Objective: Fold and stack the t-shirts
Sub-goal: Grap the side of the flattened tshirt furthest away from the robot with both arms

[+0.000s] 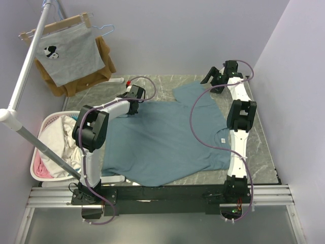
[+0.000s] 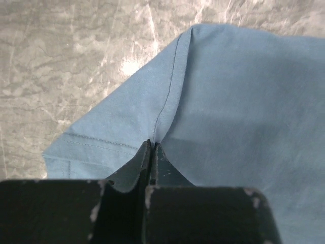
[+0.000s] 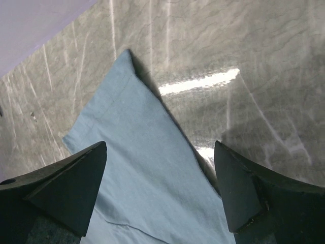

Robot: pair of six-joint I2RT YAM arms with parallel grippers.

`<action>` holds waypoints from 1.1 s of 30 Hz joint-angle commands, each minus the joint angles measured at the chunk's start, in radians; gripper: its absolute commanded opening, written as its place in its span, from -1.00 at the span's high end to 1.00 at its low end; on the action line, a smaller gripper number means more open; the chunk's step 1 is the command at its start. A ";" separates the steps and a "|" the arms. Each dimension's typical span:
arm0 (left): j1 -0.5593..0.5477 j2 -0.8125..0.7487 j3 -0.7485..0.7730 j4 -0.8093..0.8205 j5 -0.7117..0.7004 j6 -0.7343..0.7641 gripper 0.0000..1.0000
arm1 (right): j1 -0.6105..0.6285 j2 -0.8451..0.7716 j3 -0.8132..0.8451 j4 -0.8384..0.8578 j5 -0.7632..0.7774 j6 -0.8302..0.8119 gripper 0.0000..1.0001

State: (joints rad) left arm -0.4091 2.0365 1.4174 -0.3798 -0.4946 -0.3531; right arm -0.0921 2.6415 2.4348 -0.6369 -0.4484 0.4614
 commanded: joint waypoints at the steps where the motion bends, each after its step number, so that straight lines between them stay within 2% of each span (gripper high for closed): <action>1: 0.010 -0.107 0.058 -0.024 0.001 0.011 0.99 | -0.009 0.029 0.082 -0.038 0.094 0.034 -0.80; 6: 0.012 -0.144 0.083 -0.053 0.034 0.014 0.98 | -0.008 0.057 0.118 -0.104 0.120 0.034 -0.77; 12: 0.012 -0.144 0.092 -0.057 0.057 0.013 0.99 | 0.003 0.080 0.106 -0.187 0.060 -0.024 -0.69; 26: 0.013 -0.160 0.063 -0.054 0.048 0.011 0.99 | 0.042 0.084 0.095 -0.260 0.023 -0.098 -0.33; 27: 0.013 -0.163 0.061 -0.054 0.051 0.009 0.98 | 0.043 0.084 0.093 -0.267 0.025 -0.102 -0.17; 29: 0.013 -0.162 0.063 -0.056 0.054 0.008 0.99 | 0.043 0.084 0.093 -0.267 0.031 -0.099 -0.08; 33: 0.013 -0.162 0.061 -0.057 0.060 0.005 0.99 | 0.046 0.083 0.093 -0.270 0.040 -0.096 0.25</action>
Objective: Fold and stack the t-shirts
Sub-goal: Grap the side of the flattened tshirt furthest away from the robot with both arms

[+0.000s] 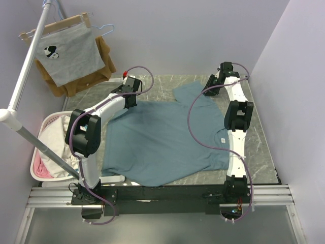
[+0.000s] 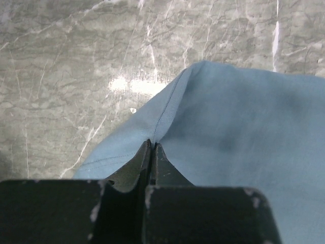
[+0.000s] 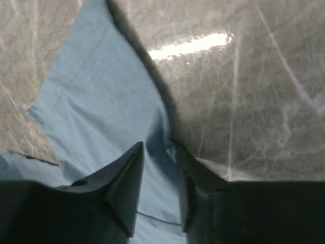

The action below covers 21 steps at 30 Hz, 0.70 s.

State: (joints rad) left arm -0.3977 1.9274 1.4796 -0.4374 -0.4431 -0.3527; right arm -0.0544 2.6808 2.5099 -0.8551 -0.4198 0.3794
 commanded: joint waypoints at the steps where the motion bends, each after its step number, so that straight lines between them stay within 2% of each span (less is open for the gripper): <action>1: 0.002 -0.053 -0.002 0.002 0.009 0.004 0.99 | 0.007 0.044 0.018 -0.050 0.013 -0.016 0.44; 3: 0.002 -0.057 -0.008 0.006 0.009 0.003 0.99 | 0.010 0.036 0.009 -0.039 0.022 -0.013 0.92; 4: 0.002 -0.057 -0.012 0.008 0.010 0.003 0.98 | 0.010 0.030 -0.006 -0.030 0.024 -0.020 1.00; 8: 0.005 -0.056 -0.013 0.012 0.009 0.003 0.98 | 0.016 -0.018 -0.045 0.023 0.023 -0.037 1.00; 10: 0.013 -0.056 -0.010 0.017 0.012 0.003 0.99 | 0.014 -0.061 -0.121 0.108 0.021 -0.037 1.00; 15: 0.052 -0.067 0.041 -0.006 0.004 0.029 0.99 | 0.011 -0.248 -0.252 0.237 0.010 -0.020 1.00; 21: 0.089 -0.128 0.021 -0.029 -0.005 0.040 0.99 | 0.011 -0.392 -0.339 0.208 0.038 -0.043 1.00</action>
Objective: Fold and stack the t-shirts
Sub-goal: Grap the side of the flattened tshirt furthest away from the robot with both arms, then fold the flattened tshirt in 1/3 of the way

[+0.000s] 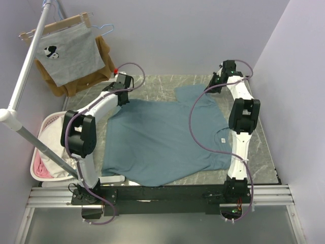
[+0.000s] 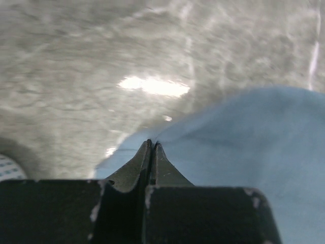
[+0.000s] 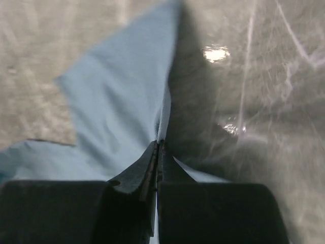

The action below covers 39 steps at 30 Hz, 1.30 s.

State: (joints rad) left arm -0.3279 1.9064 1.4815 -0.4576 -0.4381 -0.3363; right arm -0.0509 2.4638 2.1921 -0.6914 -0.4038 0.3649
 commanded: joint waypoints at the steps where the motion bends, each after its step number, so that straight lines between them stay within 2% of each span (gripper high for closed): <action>1: 0.020 -0.118 0.007 -0.007 -0.011 0.026 0.99 | 0.009 -0.208 -0.069 0.047 0.026 -0.035 1.00; 11: 0.020 -0.167 -0.116 -0.039 -0.048 -0.006 0.99 | 0.014 -0.477 -0.462 0.102 0.157 -0.031 1.00; 21: 0.049 -0.168 -0.181 -0.116 -0.122 -0.101 0.99 | 0.016 -0.765 -0.826 0.159 0.318 0.061 1.00; 33: 0.061 -0.156 -0.199 -0.223 -0.157 -0.130 0.99 | 0.016 -0.924 -1.066 0.124 0.434 0.101 1.00; 39: 0.059 -0.202 -0.234 -0.265 -0.114 -0.112 0.98 | 0.019 -0.997 -1.149 0.118 0.454 0.112 1.00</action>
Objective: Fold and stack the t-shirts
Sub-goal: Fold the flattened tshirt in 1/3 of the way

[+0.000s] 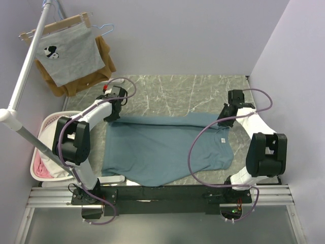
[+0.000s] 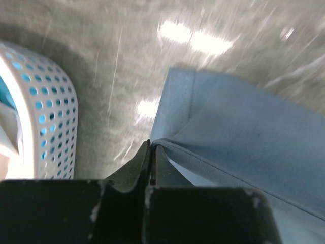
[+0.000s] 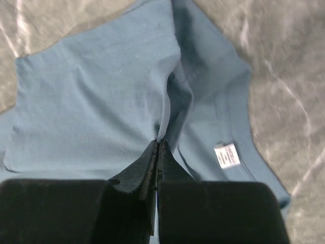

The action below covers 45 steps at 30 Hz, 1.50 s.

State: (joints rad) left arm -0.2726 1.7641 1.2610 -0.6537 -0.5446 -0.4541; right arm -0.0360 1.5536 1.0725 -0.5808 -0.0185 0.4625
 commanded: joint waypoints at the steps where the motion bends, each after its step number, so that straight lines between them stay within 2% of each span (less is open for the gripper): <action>1: 0.004 -0.074 -0.011 -0.076 0.018 0.021 0.98 | 0.004 -0.095 -0.037 0.007 0.078 0.016 1.00; 6: -0.019 -0.084 -0.017 -0.130 0.090 0.052 0.96 | 0.005 -0.130 -0.074 -0.025 0.101 0.001 1.00; 13: -0.033 -0.029 -0.052 -0.254 0.057 -0.001 0.80 | 0.030 -0.139 -0.112 -0.090 0.137 -0.018 1.00; 14: -0.034 -0.031 -0.060 -0.261 0.052 0.002 0.44 | 0.031 -0.142 -0.120 -0.096 0.132 -0.019 1.00; 15: -0.034 -0.029 -0.067 -0.265 0.055 0.008 0.21 | 0.031 -0.142 -0.126 -0.103 0.126 -0.025 1.00; 16: -0.034 -0.020 -0.069 -0.276 0.037 -0.009 0.07 | 0.031 -0.144 -0.128 -0.106 0.120 -0.027 0.70; 18: -0.034 -0.025 -0.066 -0.290 0.006 -0.024 -0.20 | 0.031 -0.170 -0.135 -0.113 0.135 -0.015 0.57; 19: -0.034 -0.035 -0.057 -0.293 -0.006 -0.035 -0.38 | 0.031 -0.190 -0.143 -0.105 0.141 -0.010 0.39; 20: -0.034 -0.041 -0.046 -0.299 -0.023 -0.046 -0.53 | 0.031 -0.210 -0.149 -0.096 0.161 0.002 0.09; 21: -0.034 -0.048 -0.037 -0.291 -0.025 -0.047 -0.54 | 0.031 -0.245 -0.146 -0.093 0.173 0.011 -0.12; 22: -0.034 -0.063 -0.016 -0.284 -0.025 -0.043 -0.54 | 0.031 -0.263 -0.146 -0.091 0.187 0.018 -0.43; 24: -0.034 -0.080 0.006 -0.262 -0.020 -0.038 -0.55 | 0.031 -0.300 -0.141 -0.056 0.201 0.018 -0.64; 25: -0.034 -0.090 0.026 -0.235 -0.014 -0.026 -0.55 | 0.031 -0.306 -0.138 -0.039 0.200 0.013 -0.68; 29: -0.034 -0.074 0.064 -0.156 -0.017 0.003 -0.58 | 0.031 -0.256 -0.096 0.044 0.167 -0.005 -0.71; 33: -0.036 -0.017 0.106 -0.136 -0.047 -0.007 -0.56 | 0.030 -0.119 -0.034 0.064 0.120 -0.007 -0.69; 34: -0.034 -0.018 0.098 -0.101 -0.038 0.006 -0.59 | 0.031 -0.106 -0.026 0.071 0.114 -0.008 -0.68; 35: -0.034 -0.018 0.089 -0.083 0.036 0.023 -0.60 | 0.030 -0.084 -0.016 0.078 0.104 -0.010 -0.68; 38: -0.033 0.006 0.074 -0.087 0.101 0.012 -0.57 | 0.031 -0.060 -0.011 0.085 0.081 -0.008 -0.67; 45: -0.025 0.021 -0.012 -0.017 0.166 -0.005 -0.53 | 0.031 -0.047 -0.028 0.107 0.097 -0.027 -0.65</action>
State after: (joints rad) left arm -0.3061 1.7790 1.2732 -0.7288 -0.4500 -0.4568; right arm -0.0090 1.5005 1.0149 -0.5156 0.0669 0.4530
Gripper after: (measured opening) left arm 0.769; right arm 0.827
